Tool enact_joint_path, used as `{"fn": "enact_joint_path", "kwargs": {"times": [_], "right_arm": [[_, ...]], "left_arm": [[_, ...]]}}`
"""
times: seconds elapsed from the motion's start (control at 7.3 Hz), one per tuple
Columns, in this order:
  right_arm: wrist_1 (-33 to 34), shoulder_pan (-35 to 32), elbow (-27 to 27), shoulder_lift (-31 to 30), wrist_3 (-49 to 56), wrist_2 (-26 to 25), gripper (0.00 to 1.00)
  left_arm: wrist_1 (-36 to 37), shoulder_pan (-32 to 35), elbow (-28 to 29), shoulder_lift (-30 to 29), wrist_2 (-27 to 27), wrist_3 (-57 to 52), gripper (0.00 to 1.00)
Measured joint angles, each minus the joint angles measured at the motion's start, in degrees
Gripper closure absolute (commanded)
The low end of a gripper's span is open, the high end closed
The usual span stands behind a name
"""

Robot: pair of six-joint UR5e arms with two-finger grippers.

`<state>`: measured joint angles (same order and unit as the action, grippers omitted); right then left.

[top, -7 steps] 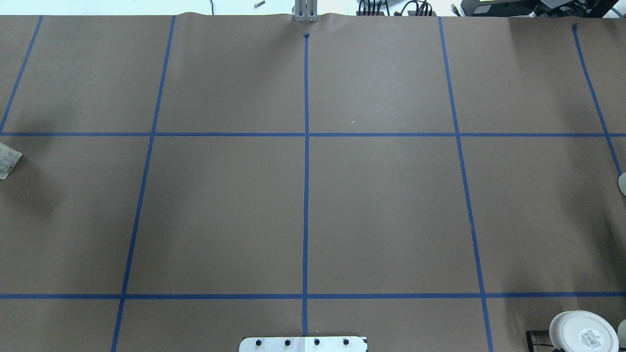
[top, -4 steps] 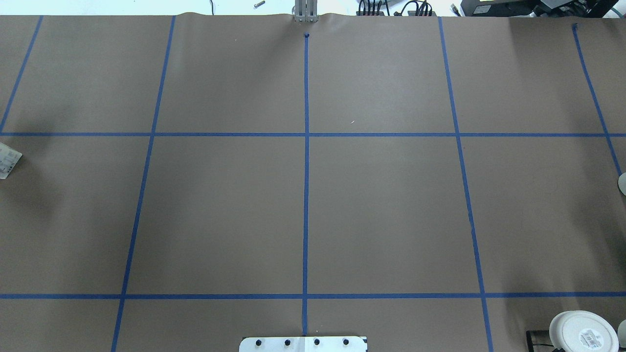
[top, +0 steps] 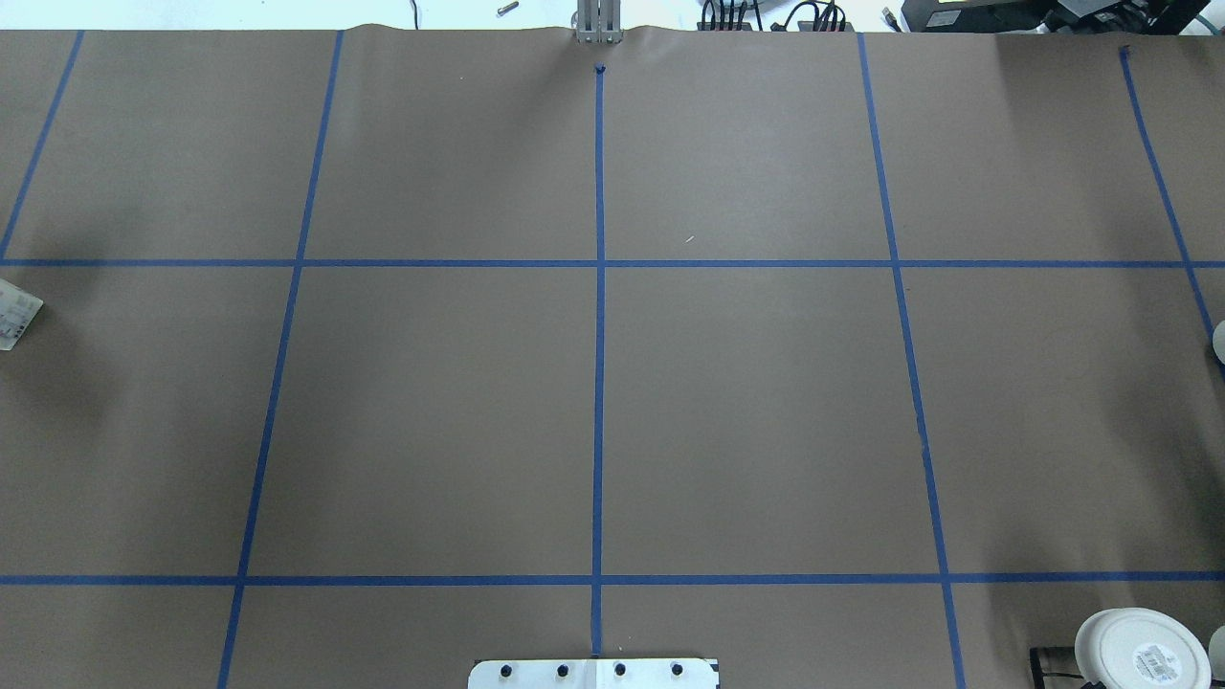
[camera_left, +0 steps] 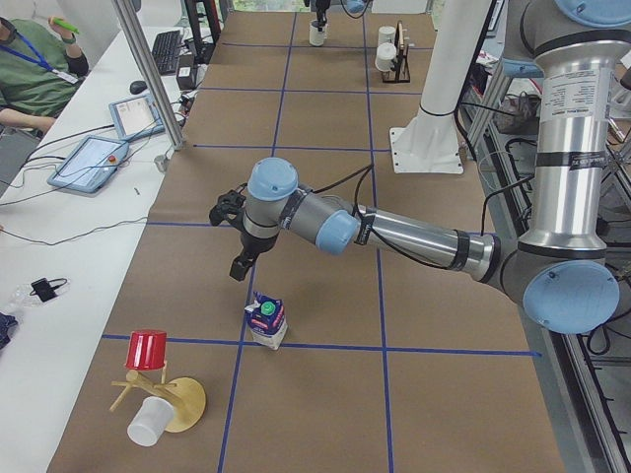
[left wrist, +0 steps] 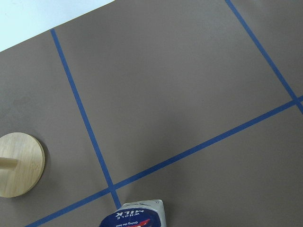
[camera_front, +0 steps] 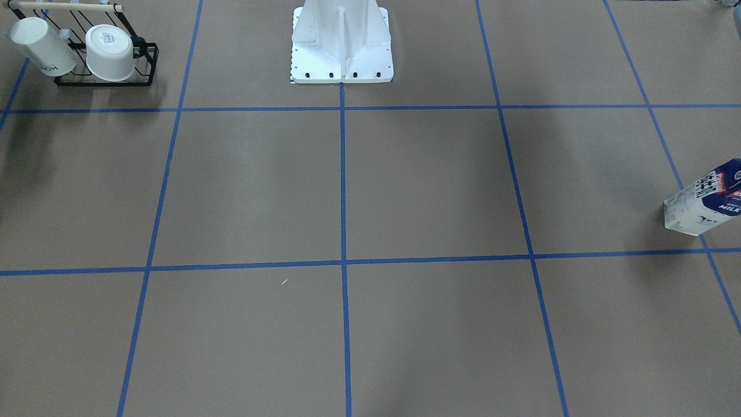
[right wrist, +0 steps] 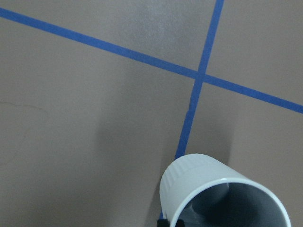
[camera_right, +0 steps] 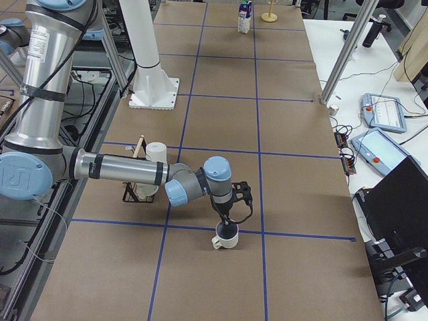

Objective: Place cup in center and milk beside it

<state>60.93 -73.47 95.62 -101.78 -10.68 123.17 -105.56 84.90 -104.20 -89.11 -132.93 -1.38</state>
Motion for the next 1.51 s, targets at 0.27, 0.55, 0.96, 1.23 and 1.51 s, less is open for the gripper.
{"fn": "enact_joint_path", "kwargs": {"times": [0.27, 0.55, 0.96, 1.23, 1.51], "right_arm": [[0.40, -0.33, 1.02, 6.21, -0.33, 2.63, 1.00], [0.48, 0.20, 0.99, 16.31, -1.32, 6.57, 1.00], [0.64, 10.17, 1.44, 29.99, -20.84, 10.95, 1.00], [5.75, 20.25, 1.73, 38.13, -33.94, 4.20, 1.00], [20.49, 31.44, 2.11, 47.38, -40.94, -8.00, 1.00]], "left_arm": [[0.00, 0.00, 0.04, 0.06, 0.03, 0.06, 0.02], [0.00, 0.00, 0.10, 0.10, -0.02, 0.07, 0.02], [0.00, 0.00, 0.32, 0.16, -0.05, 0.07, 0.02], [0.00, 0.00, 0.51, 0.16, -0.05, 0.07, 0.02], [0.00, 0.00, 0.63, 0.11, -0.05, 0.76, 0.02]]}}
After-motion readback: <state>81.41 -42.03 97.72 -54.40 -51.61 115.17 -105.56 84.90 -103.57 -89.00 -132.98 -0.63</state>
